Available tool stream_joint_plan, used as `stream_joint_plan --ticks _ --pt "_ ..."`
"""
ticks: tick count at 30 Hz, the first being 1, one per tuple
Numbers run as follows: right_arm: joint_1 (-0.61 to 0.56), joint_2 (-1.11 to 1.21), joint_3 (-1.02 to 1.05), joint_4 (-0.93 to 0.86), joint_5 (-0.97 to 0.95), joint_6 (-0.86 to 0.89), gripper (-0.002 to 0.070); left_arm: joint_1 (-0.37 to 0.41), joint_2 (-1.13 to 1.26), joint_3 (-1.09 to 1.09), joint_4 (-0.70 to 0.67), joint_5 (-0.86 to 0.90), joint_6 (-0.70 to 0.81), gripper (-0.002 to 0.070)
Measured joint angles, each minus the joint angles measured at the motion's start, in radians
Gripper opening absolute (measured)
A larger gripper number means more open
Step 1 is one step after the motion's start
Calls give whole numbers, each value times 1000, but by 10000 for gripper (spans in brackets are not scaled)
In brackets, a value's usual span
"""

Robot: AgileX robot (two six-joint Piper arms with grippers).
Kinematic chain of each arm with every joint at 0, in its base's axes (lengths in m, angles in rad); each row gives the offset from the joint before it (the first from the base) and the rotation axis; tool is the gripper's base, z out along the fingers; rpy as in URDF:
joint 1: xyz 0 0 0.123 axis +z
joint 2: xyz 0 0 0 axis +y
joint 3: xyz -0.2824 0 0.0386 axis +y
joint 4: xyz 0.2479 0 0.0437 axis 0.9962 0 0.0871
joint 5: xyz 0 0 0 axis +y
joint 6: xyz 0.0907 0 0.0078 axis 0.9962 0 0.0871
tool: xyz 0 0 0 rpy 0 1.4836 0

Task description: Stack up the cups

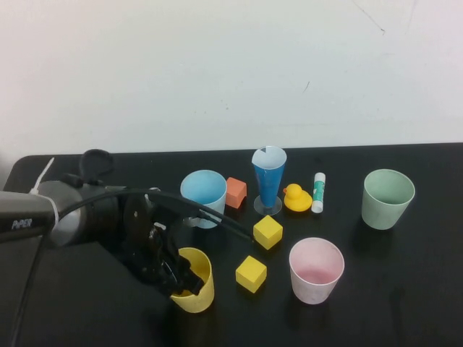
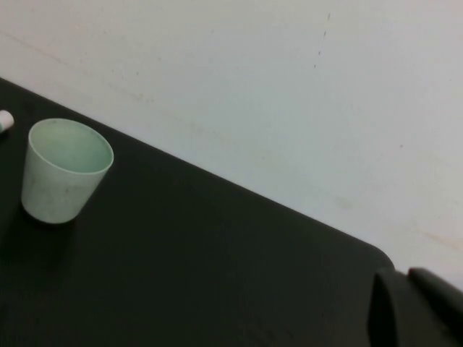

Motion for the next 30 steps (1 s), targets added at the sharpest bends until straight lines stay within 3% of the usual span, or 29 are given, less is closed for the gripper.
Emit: stream_joint_plan --ticks 2,3,7,12,18,23,30 --pt "0 0 0 0 0 0 -3 0 2 -8 0 12 0 137" --pt "0 0 0 0 0 0 -3 0 2 -21 0 26 0 98" --pt "0 0 0 0 0 -1 -3 0 2 -118 0 147 0 20" --pt "0 0 0 0 0 -2 -3 0 3 -294 0 303 0 8" --pt "0 0 0 0 0 -2 -3 0 3 -487 82 352 -9 8" --pt "0 0 0 0 0 -2 -3 0 5 -570 244 251 -124 8" --pt "0 0 1 0 -2 -2 -3 0 50 -572 349 125 -196 8"
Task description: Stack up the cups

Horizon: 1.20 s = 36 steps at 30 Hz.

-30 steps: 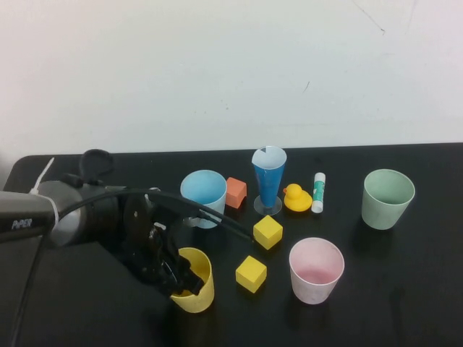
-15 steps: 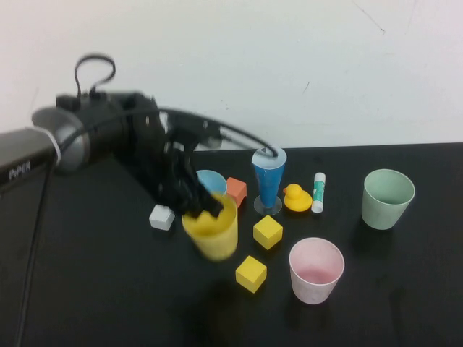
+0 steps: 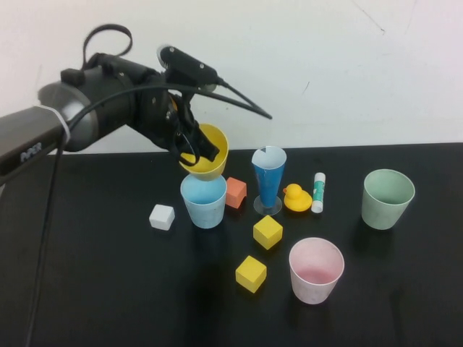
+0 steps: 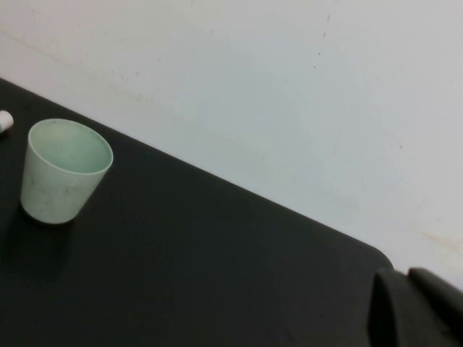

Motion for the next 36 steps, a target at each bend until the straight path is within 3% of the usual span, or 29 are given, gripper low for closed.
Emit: stream_joint_plan --ticks 11,18,23,31,36 --pt "0 0 0 0 -2 0 -3 0 85 0 72 -33 -8 16" --pt "0 0 0 0 -2 0 -3 0 85 -47 72 -25 -8 168" --pt "0 0 0 0 -2 0 -3 0 85 -117 72 41 -20 207" --pt "0 0 0 0 -2 1 -3 0 85 -228 70 140 -44 199" --pt "0 0 0 1 -2 1 -3 0 59 -262 64 173 -44 86"
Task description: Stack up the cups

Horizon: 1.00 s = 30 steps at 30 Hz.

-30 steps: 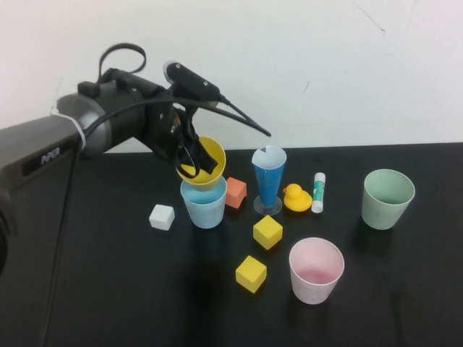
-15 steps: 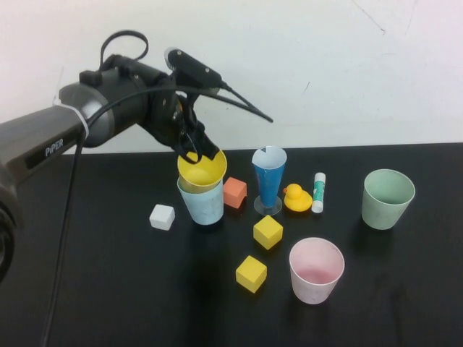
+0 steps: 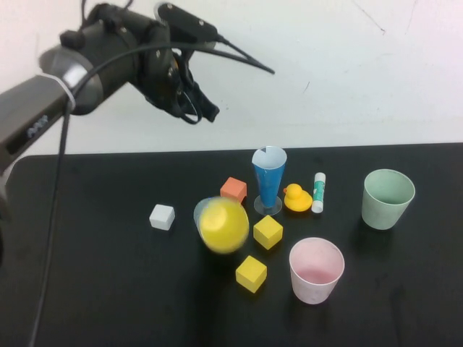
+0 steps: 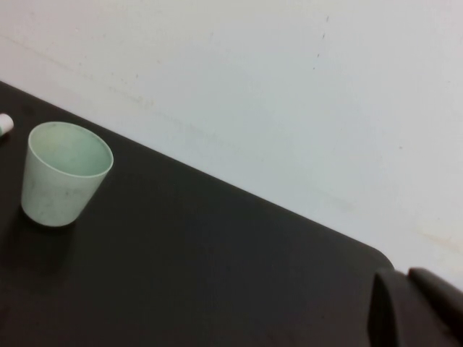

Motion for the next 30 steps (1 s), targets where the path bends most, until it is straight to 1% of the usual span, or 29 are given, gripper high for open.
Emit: stream_joint_plan --ticks 2,4,13,17,20,22,27,30 --pt "0 0 0 0 0 0 -3 0 -18 -2 -23 18 0 41" --pt "0 0 0 0 0 1 -3 0 -31 -7 -46 39 15 18" --pt "0 0 0 0 0 4 -3 4 -40 -7 -112 195 82 3" --pt "0 0 0 0 0 5 -3 6 -47 8 -243 274 166 2" --pt "0 0 0 7 0 5 -3 6 -90 65 -334 256 219 2" --pt "0 0 0 7 0 5 -3 4 -148 118 -355 214 231 1" --pt "0 0 0 7 -2 7 -3 4 -366 276 -325 73 245 2" --pt "2 0 0 7 -2 7 -3 4 -526 385 -306 39 245 1"
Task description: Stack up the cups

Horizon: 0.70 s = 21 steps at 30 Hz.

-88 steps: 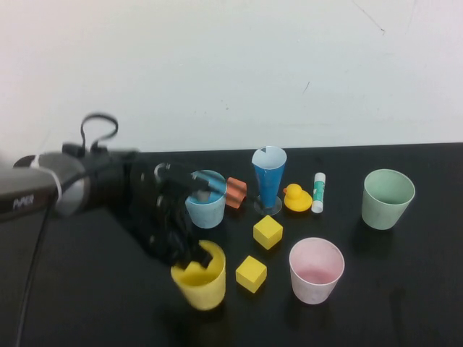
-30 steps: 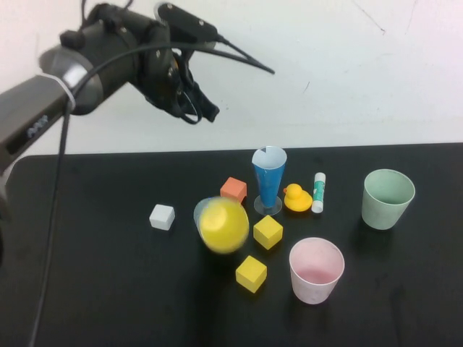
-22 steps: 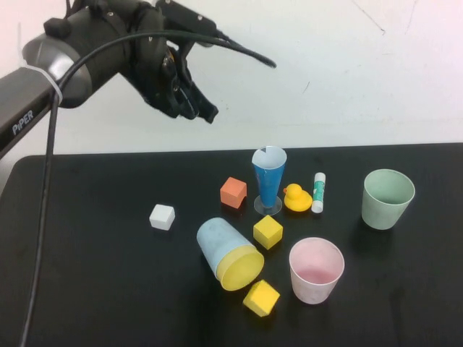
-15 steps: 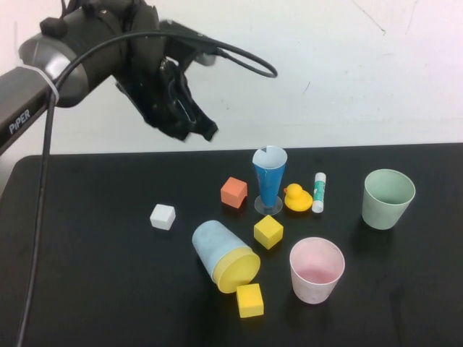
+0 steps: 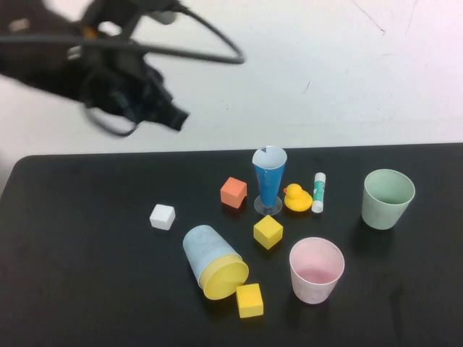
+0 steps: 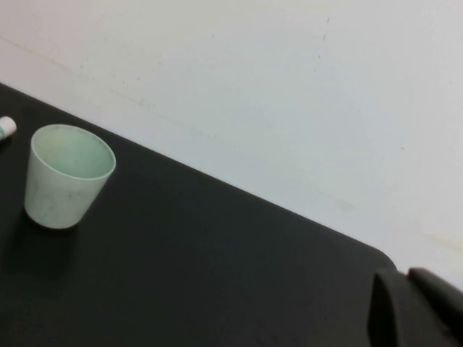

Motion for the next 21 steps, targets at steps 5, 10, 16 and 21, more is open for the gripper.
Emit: stream_joint_plan --ticks 5,10,16,21 --pt "20 0 0 5 0 2 -3 2 -204 211 -47 -33 61 1" --pt "29 0 0 10 0 2 -3 2 -413 488 -93 -238 180 1" --pt "29 0 0 16 3 -3 -3 2 -702 770 -131 -556 184 1" --pt "29 0 0 69 97 -7 -3 2 -950 942 -148 -673 184 1"
